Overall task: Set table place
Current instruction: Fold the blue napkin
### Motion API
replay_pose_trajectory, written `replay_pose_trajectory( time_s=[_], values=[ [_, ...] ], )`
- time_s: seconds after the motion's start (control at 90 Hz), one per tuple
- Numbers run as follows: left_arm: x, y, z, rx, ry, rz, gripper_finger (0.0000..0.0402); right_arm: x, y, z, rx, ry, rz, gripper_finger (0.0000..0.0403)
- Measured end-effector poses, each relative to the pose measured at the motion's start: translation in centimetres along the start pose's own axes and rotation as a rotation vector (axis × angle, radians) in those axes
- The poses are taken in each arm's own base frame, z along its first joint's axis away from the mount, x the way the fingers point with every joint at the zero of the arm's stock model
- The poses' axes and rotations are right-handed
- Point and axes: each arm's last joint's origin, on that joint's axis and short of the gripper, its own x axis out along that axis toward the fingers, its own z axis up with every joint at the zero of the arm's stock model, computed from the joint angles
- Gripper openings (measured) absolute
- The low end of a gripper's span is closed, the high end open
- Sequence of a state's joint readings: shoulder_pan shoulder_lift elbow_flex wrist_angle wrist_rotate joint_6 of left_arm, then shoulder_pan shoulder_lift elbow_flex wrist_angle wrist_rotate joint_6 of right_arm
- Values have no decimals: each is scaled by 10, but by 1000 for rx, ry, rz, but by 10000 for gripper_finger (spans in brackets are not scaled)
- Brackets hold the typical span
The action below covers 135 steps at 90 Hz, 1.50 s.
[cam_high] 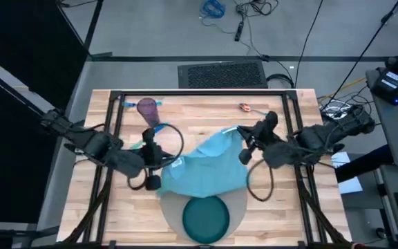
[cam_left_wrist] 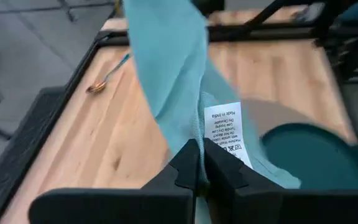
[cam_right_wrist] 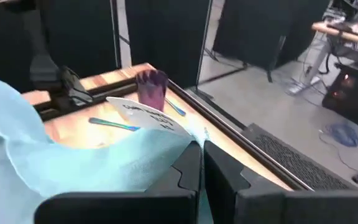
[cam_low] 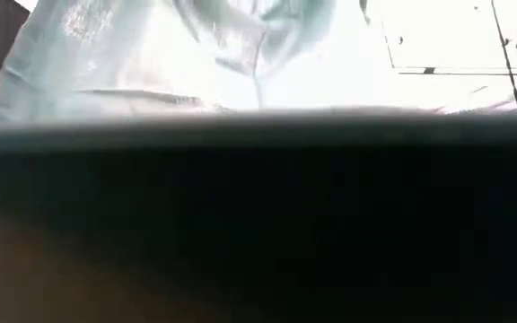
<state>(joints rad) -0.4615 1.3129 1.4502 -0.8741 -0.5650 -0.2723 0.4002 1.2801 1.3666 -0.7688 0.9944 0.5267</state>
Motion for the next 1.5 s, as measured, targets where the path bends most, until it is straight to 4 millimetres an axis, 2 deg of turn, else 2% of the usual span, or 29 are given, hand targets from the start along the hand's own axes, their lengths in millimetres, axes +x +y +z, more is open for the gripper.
replay_pose_trajectory(
  time_s=[0.278, 0.556, 0.711, 0.922, 1.089, 1.5],
  values=[
    [17, 28, -2, 21, 97, 120, 0, 33, -18, 5, -44, 51, -112, 0],
    [33, 49, -10, 19, 168, 186, 0, 60, -37, 6, -30, 128, -128, 0],
    [55, 54, -33, 13, 258, 197, 0, 74, -39, -10, -16, 181, -101, 0],
    [79, 48, -63, 8, 315, 135, 0, 86, -33, -40, 40, 256, -22, 0],
    [83, 41, -75, -12, 354, 74, 0, 87, -29, -62, 80, 315, -13, 0],
    [99, 30, -111, -65, 432, -33, 0, 77, -14, -101, 158, 383, -2, 0]
  ],
)
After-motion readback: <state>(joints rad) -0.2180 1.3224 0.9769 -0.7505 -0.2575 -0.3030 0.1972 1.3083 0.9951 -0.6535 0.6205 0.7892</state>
